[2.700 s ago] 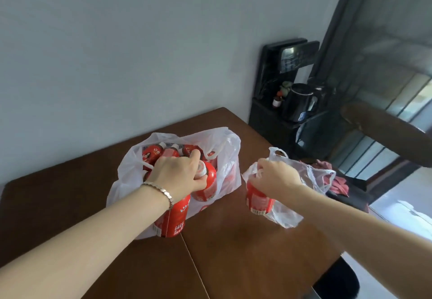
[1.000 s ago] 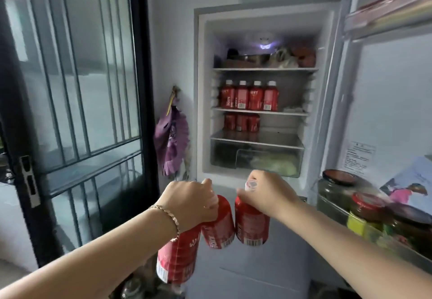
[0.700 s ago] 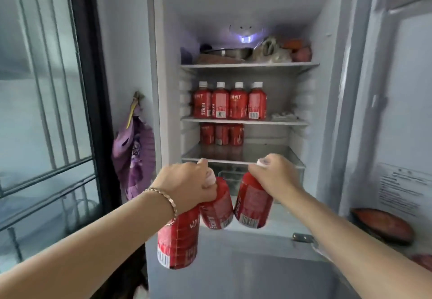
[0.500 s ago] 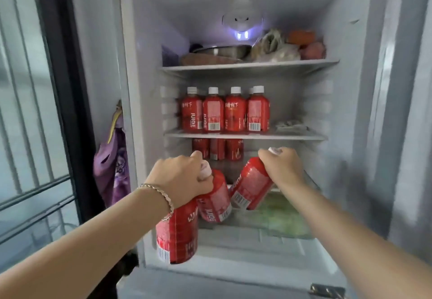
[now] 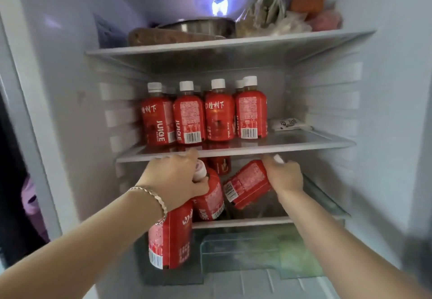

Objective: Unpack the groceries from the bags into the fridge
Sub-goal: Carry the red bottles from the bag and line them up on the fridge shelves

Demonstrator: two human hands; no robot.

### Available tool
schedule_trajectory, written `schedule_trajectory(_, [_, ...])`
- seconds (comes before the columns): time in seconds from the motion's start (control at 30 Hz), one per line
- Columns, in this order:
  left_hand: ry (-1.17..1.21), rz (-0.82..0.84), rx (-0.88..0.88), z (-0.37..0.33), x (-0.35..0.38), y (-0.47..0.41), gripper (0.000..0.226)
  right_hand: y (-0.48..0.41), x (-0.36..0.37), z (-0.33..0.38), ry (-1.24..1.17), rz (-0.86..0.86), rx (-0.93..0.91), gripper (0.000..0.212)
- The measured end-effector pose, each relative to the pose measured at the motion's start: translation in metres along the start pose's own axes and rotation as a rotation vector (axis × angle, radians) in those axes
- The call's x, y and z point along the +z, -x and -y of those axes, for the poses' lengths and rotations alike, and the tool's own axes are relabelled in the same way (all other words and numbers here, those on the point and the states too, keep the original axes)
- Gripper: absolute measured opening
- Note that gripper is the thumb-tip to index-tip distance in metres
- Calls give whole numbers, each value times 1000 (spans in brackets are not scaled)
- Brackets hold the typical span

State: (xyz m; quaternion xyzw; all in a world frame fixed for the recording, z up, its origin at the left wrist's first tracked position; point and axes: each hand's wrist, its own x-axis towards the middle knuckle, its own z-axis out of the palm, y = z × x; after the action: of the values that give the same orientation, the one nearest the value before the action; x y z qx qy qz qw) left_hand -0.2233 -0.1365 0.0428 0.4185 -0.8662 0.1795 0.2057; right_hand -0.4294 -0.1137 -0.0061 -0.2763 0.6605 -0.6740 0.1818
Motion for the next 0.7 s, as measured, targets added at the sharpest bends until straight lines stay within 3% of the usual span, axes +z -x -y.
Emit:
schedule_trajectory(0.1, [33,15,50,3,5,-5,34,3,5,-6,-59,-141,-104,32])
schedule_trajectory(0.2, [58,31,78,6,7,-10,35,11,9,-3,195,-244,-331,18])
schedule_trajectory(0.4, [59,24,99,8,11,-12,35,-8,19,5,599,-247,-401,43])
schedule_trajectory(0.5, [57,14,89,8,13,-13,35,-15,22,0,666,-267,-416,60])
schedule_trajectory(0.57, [50,1,83,6,13,-12,36,-18,23,-3,606,-155,-325,68])
schedule_trajectory(0.63, [50,-7,70,6,14,-11,37,-19,28,-5,389,53,-263,62])
schedule_trajectory(0.7, [46,-1,57,5,14,-9,37,-11,34,-11,330,133,-353,59])
